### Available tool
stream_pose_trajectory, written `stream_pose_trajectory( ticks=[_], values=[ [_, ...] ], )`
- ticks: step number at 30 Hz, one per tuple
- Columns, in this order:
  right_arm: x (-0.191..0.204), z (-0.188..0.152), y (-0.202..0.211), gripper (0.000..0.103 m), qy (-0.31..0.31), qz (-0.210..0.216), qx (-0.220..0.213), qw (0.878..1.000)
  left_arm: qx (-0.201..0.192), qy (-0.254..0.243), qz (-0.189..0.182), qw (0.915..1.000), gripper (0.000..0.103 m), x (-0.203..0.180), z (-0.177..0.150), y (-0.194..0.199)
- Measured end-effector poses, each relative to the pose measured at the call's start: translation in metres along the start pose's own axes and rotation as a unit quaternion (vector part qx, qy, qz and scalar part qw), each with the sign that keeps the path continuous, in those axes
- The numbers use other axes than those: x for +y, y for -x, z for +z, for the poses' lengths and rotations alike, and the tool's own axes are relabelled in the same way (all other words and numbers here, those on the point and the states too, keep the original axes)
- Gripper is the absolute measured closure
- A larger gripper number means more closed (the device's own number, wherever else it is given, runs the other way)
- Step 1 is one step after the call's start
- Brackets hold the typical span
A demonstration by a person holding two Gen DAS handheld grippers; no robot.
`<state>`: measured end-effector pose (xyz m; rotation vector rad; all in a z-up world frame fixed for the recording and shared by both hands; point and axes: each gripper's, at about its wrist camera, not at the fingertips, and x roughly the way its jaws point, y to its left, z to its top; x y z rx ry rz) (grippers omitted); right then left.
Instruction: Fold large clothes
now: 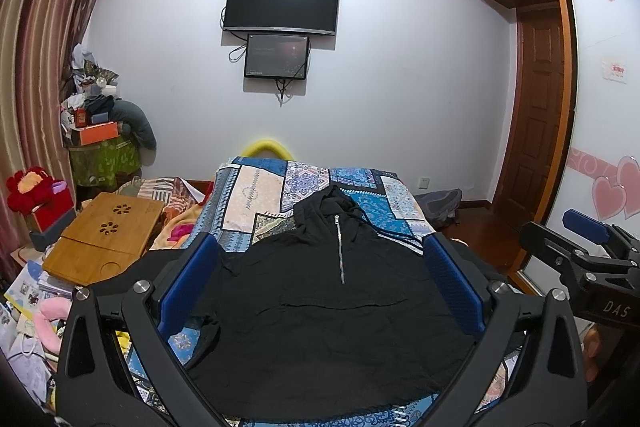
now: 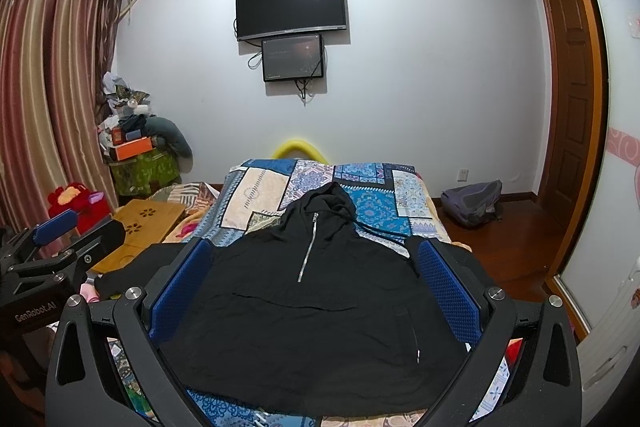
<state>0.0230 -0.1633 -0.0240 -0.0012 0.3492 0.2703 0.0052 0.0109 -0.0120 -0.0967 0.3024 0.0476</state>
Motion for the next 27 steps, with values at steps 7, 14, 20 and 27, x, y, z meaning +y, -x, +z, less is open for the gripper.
stream_pose_trajectory(
  ticks=[7,14,20,27],
  values=[
    [0.0,0.001,-0.015,0.0,0.016,-0.011,0.006,1.0,-0.002,-0.004,0.024,0.9997,0.0,0.012,-0.002,-0.014],
    [-0.002,0.0,-0.046,0.0,0.031,-0.028,0.02,0.999,-0.003,0.02,0.074,0.9971,0.0,0.057,-0.003,-0.044],
    [-0.004,-0.007,-0.076,0.0,0.047,-0.042,0.045,0.997,0.012,0.067,0.135,0.9886,0.0,0.118,-0.011,-0.079],
    [-0.007,-0.008,-0.112,0.0,0.074,-0.053,0.07,0.993,0.091,0.145,0.201,0.9645,0.0,0.223,-0.04,-0.126]
  ],
)
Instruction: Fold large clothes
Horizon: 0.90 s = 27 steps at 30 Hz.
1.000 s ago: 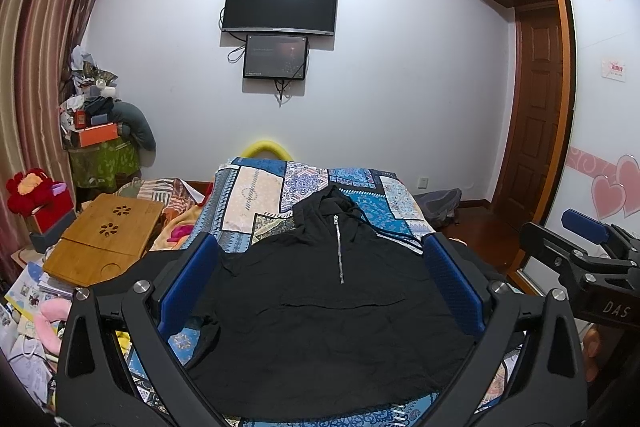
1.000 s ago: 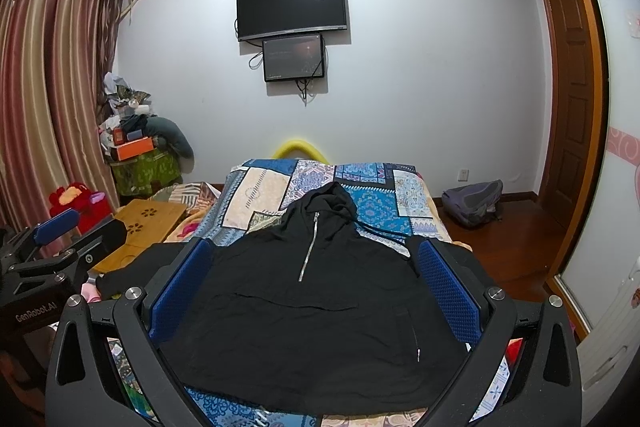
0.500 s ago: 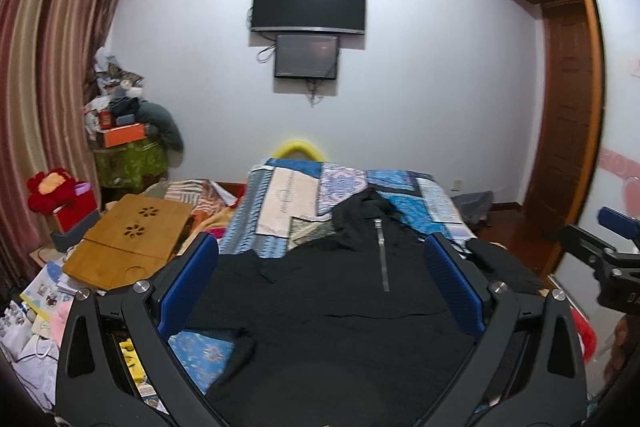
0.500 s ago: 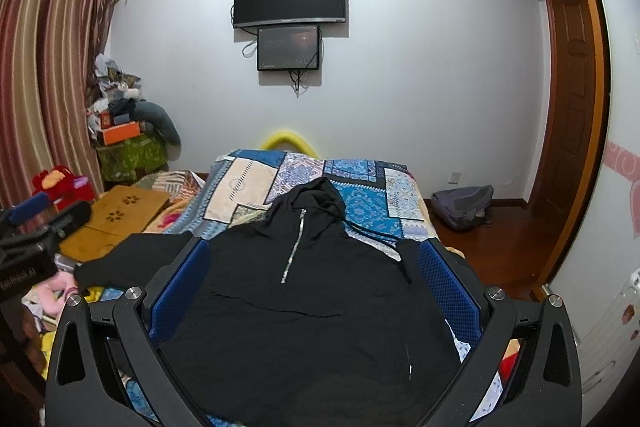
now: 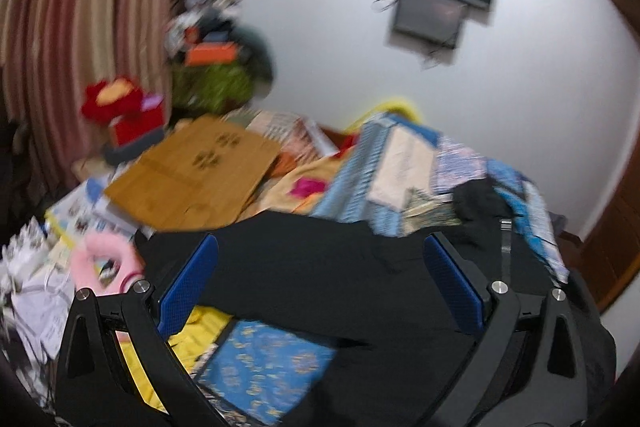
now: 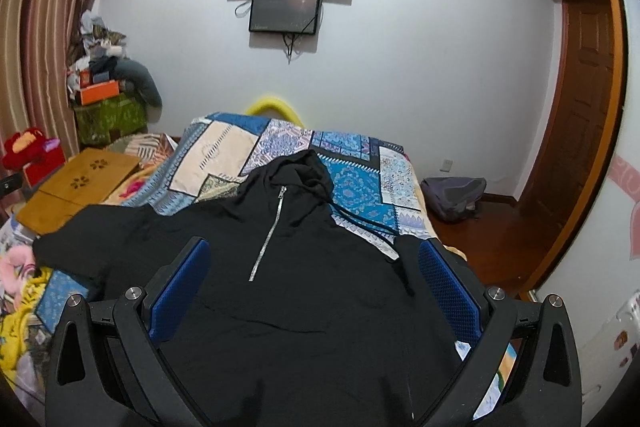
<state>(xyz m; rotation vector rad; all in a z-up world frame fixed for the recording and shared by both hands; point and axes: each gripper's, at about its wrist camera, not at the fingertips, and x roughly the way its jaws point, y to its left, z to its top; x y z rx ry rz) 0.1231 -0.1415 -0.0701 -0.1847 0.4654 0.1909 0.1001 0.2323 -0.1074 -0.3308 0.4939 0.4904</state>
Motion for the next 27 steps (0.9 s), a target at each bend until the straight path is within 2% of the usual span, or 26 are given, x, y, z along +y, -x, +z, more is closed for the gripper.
stream_pose_trajectory(
  ticks=[3,7,9,12,19,22,25,27],
  values=[
    [0.0,0.003,-0.019,0.0,0.003,0.006,0.019,1.0,0.05,0.016,0.017,0.9985,0.0,0.03,-0.005,-0.032],
    [0.002,0.002,-0.037,0.0,-0.007,0.023,0.042,0.999,0.136,0.071,-0.01,0.9881,0.0,0.072,-0.022,-0.077],
    [0.005,0.0,-0.043,0.0,-0.011,0.034,0.054,0.998,0.168,0.103,-0.02,0.9802,0.0,0.089,-0.032,-0.092],
    [0.009,0.0,-0.055,0.0,-0.015,0.046,0.07,0.996,0.211,0.166,-0.039,0.9624,0.0,0.114,-0.052,-0.117],
    [0.02,-0.003,-0.072,0.0,-0.008,0.057,0.097,0.994,0.248,0.247,-0.054,0.9354,0.002,0.141,-0.079,-0.153],
    [0.021,-0.002,-0.075,0.0,-0.008,0.058,0.102,0.993,0.257,0.278,-0.058,0.9237,0.014,0.15,-0.085,-0.169],
    [0.019,-0.002,-0.076,0.0,-0.007,0.056,0.104,0.993,0.251,0.291,-0.043,0.9221,0.021,0.158,-0.085,-0.18],
    [0.018,-0.001,-0.076,0.0,-0.006,0.053,0.106,0.993,0.241,0.281,-0.025,0.9286,0.028,0.159,-0.082,-0.183]
  ],
)
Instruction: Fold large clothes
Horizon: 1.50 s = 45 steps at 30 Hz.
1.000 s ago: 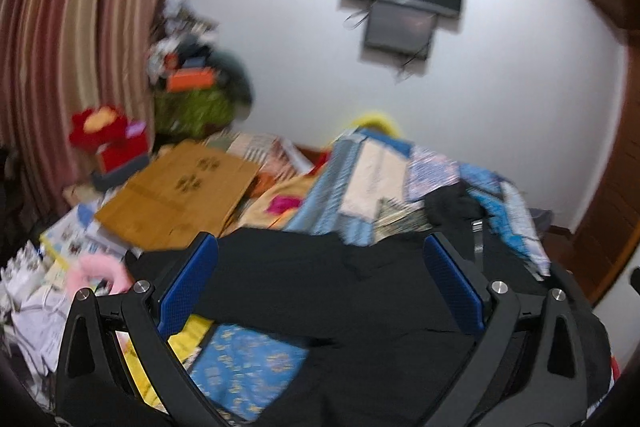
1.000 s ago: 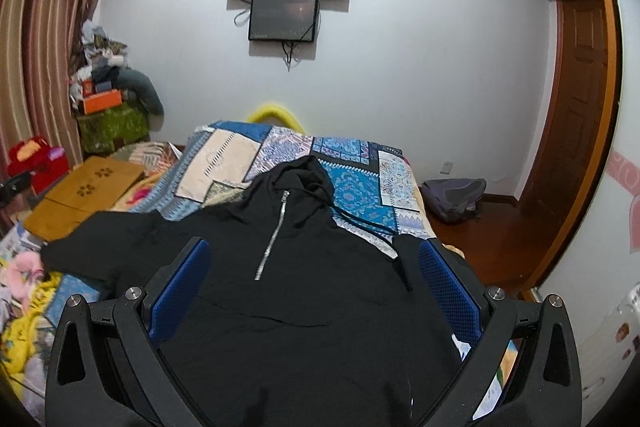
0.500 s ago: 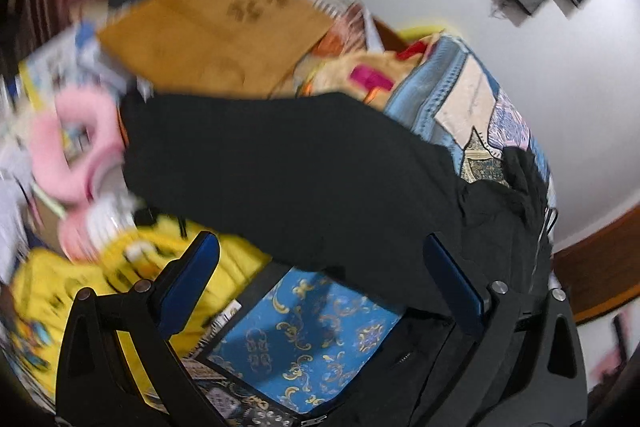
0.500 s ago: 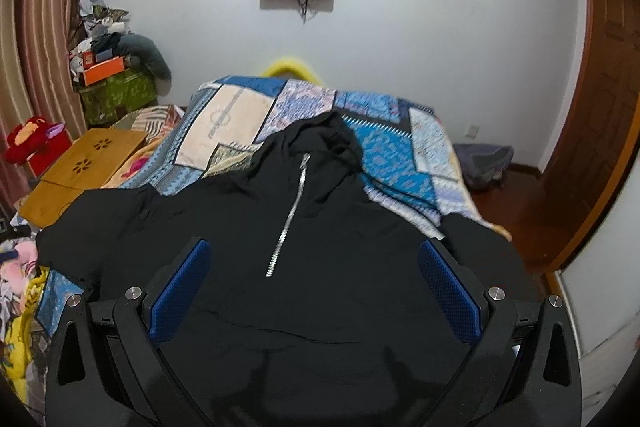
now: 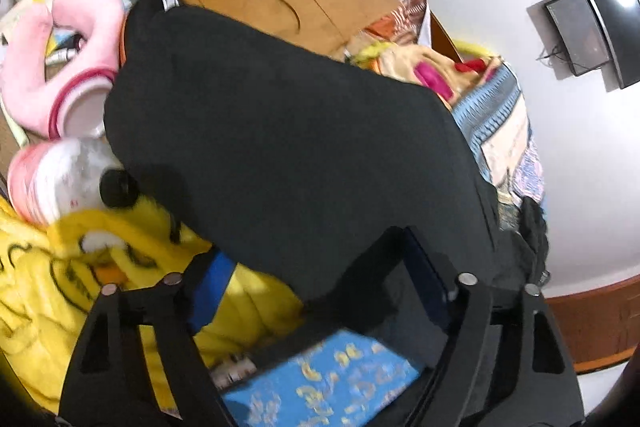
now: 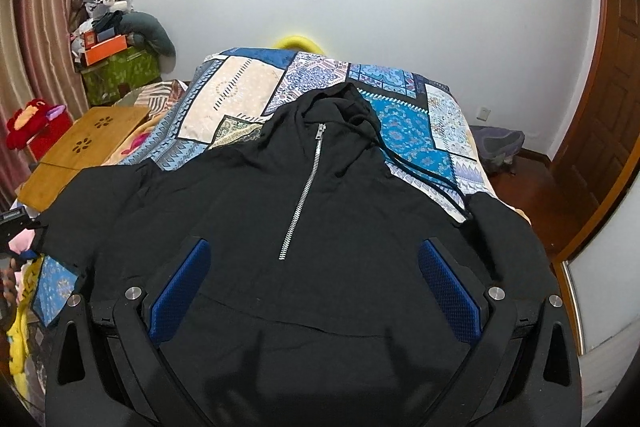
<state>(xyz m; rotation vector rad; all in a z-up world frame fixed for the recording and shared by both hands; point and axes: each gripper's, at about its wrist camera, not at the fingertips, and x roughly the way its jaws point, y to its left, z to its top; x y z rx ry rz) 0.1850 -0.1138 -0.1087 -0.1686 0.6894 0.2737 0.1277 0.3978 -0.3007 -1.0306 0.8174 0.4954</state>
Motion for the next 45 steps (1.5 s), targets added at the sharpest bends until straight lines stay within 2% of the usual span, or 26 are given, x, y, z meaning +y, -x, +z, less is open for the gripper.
stream_pose_trajectory(
  ticks=[4,6,7,11,13,18,23,26,30,35,38,41,45],
  values=[
    [-0.002,0.001,0.001,0.0,0.003,-0.009,0.001,1.0,-0.04,-0.033,0.048,0.9975,0.044,-0.009,0.005,0.006],
    [-0.004,0.001,0.002,0.0,0.004,-0.013,0.003,1.0,-0.064,-0.061,0.085,0.9924,0.071,-0.019,0.006,0.014],
    [-0.005,0.001,0.002,0.0,0.004,-0.014,0.004,1.0,-0.076,-0.076,0.102,0.9889,0.077,-0.025,0.006,0.019],
    [-0.011,0.002,0.009,0.0,0.001,-0.019,-0.003,1.0,-0.124,-0.133,0.12,0.9761,0.09,-0.056,0.01,0.043],
    [-0.015,0.002,0.012,0.0,0.0,-0.022,-0.006,1.0,-0.141,-0.16,0.122,0.9692,0.093,-0.077,0.014,0.05],
    [-0.027,0.002,0.019,0.0,-0.005,-0.029,-0.01,1.0,-0.182,-0.233,0.08,0.9519,0.098,-0.145,0.007,0.081],
    [-0.04,-0.004,0.019,0.0,-0.016,-0.02,0.0,1.0,-0.2,-0.303,0.014,0.9316,0.098,-0.22,-0.023,0.104],
    [-0.048,-0.008,0.011,0.0,-0.022,-0.009,0.024,0.999,-0.194,-0.334,-0.007,0.9223,0.098,-0.256,-0.045,0.099],
    [-0.052,-0.017,0.004,0.0,-0.012,-0.012,0.039,0.999,-0.164,-0.373,-0.038,0.9125,0.098,-0.297,-0.085,0.084],
    [-0.059,-0.027,0.007,0.0,0.003,-0.021,0.043,0.999,-0.107,-0.418,-0.074,0.8989,0.099,-0.33,-0.143,0.062],
    [-0.066,-0.032,0.008,0.0,0.0,-0.016,0.048,0.999,-0.058,-0.446,-0.094,0.888,0.099,-0.347,-0.182,0.047],
    [-0.074,-0.036,0.009,0.0,-0.005,-0.015,0.052,0.999,-0.016,-0.475,-0.096,0.8744,0.099,-0.357,-0.219,0.03],
    [-0.08,-0.043,0.011,0.0,-0.009,-0.015,0.059,0.998,0.027,-0.514,-0.076,0.8542,0.099,-0.36,-0.266,0.004]
  ],
)
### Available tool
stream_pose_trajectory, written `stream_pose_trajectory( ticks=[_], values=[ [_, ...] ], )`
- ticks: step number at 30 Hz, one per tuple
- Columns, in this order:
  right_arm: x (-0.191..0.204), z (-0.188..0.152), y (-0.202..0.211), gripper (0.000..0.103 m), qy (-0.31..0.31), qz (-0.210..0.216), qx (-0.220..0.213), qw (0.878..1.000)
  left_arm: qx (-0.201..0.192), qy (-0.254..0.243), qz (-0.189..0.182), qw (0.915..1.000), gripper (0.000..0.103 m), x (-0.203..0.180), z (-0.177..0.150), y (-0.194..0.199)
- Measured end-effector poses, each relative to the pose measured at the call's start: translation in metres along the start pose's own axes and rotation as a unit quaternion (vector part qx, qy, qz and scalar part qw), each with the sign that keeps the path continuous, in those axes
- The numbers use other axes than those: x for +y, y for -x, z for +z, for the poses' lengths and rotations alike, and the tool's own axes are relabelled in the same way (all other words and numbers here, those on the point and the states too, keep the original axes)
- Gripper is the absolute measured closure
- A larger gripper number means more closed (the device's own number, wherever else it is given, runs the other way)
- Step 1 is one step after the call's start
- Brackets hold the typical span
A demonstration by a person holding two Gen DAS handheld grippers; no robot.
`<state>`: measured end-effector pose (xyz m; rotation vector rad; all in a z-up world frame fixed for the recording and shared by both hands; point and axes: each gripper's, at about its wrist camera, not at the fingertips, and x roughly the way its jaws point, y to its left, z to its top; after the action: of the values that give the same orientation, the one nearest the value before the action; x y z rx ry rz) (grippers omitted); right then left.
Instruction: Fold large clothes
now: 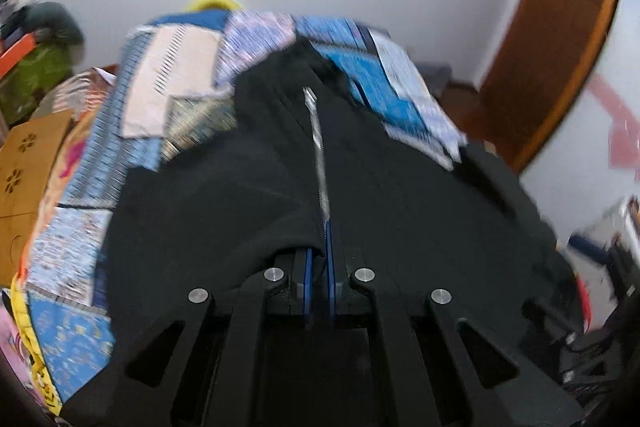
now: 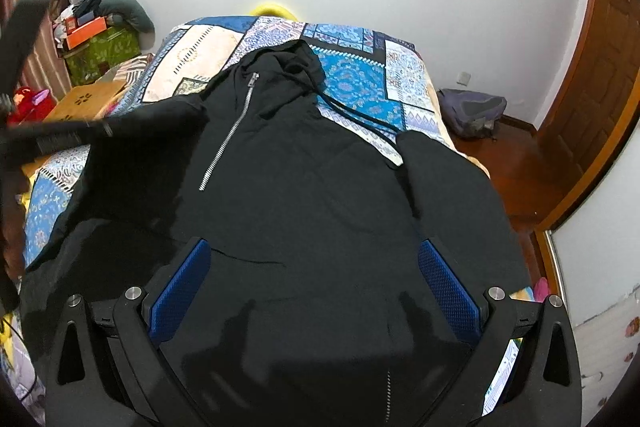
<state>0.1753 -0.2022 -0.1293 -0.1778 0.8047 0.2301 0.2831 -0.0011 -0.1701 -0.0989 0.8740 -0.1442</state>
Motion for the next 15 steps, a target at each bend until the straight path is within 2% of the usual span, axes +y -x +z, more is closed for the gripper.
stream_pose_trajectory(
  ticks=[4,10,13,15],
  values=[
    [-0.004,-0.005,-0.001,0.0,0.003,-0.005,0.007,1.0,0.057,-0.033,0.005,0.9978,0.099,-0.023,-0.026,-0.028],
    [-0.003,-0.005,0.0,0.0,0.015,-0.012,0.009,1.0,0.128,-0.033,-0.007,0.9913,0.095,-0.024,-0.05,-0.051],
    [-0.001,-0.002,0.002,0.0,0.017,-0.01,0.005,1.0,0.142,-0.027,-0.033,0.989,0.081,-0.021,-0.055,-0.044],
    [0.003,0.002,0.003,0.0,0.019,-0.009,0.002,1.0,0.135,-0.028,-0.032,0.9899,0.06,-0.017,-0.057,-0.032]
  ],
)
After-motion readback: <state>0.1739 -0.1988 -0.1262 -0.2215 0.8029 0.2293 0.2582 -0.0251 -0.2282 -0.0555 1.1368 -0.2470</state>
